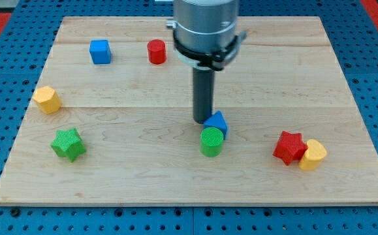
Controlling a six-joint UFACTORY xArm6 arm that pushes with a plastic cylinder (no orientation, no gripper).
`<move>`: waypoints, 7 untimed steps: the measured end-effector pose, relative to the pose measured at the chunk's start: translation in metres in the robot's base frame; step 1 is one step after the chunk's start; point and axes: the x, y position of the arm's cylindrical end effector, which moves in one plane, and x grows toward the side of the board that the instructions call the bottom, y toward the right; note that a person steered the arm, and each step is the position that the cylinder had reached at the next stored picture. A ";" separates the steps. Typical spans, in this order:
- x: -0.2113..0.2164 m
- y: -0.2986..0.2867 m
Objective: Move your arm left to the green circle
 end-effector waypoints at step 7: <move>0.008 -0.033</move>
